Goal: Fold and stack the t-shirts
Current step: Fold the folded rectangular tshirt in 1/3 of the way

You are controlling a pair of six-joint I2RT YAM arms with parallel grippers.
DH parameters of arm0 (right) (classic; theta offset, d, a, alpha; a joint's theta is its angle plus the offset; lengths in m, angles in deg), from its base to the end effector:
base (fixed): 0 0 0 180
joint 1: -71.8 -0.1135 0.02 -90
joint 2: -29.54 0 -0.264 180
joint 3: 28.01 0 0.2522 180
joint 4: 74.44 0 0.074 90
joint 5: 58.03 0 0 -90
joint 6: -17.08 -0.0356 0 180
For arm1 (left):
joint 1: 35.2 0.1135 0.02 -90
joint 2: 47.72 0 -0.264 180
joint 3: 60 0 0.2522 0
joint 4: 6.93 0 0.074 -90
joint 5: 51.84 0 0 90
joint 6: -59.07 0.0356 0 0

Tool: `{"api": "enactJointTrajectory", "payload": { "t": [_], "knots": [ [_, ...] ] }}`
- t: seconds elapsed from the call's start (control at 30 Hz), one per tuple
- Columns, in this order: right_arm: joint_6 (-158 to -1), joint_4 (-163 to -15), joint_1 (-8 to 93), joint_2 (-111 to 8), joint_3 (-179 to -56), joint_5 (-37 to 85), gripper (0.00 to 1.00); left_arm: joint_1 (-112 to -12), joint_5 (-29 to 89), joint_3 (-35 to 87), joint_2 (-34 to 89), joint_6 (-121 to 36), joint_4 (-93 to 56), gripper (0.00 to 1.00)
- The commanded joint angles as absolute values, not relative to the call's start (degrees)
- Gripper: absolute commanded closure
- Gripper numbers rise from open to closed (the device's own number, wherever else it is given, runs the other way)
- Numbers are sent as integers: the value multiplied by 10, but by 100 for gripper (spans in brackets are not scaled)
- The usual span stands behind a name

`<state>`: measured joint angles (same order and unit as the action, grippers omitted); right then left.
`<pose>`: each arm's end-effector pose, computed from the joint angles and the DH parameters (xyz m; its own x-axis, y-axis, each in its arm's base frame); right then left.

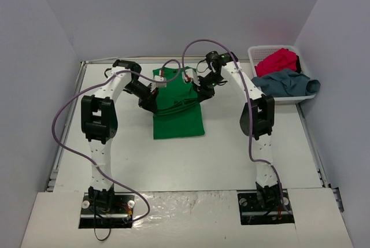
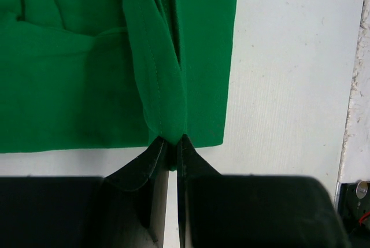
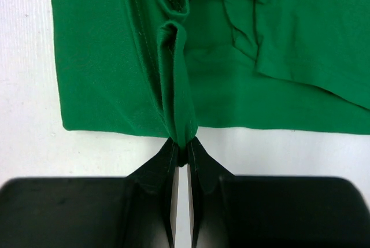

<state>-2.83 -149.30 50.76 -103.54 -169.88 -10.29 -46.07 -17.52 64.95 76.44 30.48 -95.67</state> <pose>0.4490 0.1984 0.2531 0.1987 -0.6691 -0.7161 -0.9793 -0.1067 -0.1720 0.4106 -0.1088 0.2414 -0.3508 0.5715 -0.7419 0.9265 0.0968 -0.3636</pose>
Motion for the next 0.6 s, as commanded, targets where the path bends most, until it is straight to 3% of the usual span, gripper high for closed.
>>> {"api": "enactJointTrajectory", "payload": {
  "t": [0.0, 0.1, 0.13, 0.17, 0.2, 0.23, 0.27, 0.33, 0.43, 0.57],
  "knots": [
    [-23, -1520, 512, -1052, -1728, -108, 100, -451, -192, 677, 766, 333, -1055, 98],
    [-23, -1517, 513, -1061, -1730, -107, 99, -450, -194, 683, 772, 329, -1050, 98],
    [-23, -1515, 513, -1063, -1730, -107, 90, -449, -190, 682, 773, 326, -1041, 98],
    [-24, -1510, 513, -1065, -1730, -104, 71, -448, -187, 680, 773, 313, -1031, 94],
    [-24, -1509, 514, -1067, -1728, -104, 64, -447, -184, 679, 772, 304, -1021, 83],
    [-25, -1505, 515, -1068, -1727, -105, 54, -444, -181, 678, 772, 300, -1011, 60],
    [-31, -1487, 516, -1068, -1725, -105, 43, -443, -175, 679, 772, 286, -996, 57],
    [-44, -1464, 518, -1064, -1721, -104, 38, -441, -169, 685, 769, 272, -973, 42],
    [-64, -1443, 520, -1056, -1723, -97, 35, -439, -157, 690, 756, 241, -935, 27],
    [-73, -1442, 519, -1031, -1716, -85, 35, -439, -146, 688, 730, 213, -904, 16]
  ]
}}
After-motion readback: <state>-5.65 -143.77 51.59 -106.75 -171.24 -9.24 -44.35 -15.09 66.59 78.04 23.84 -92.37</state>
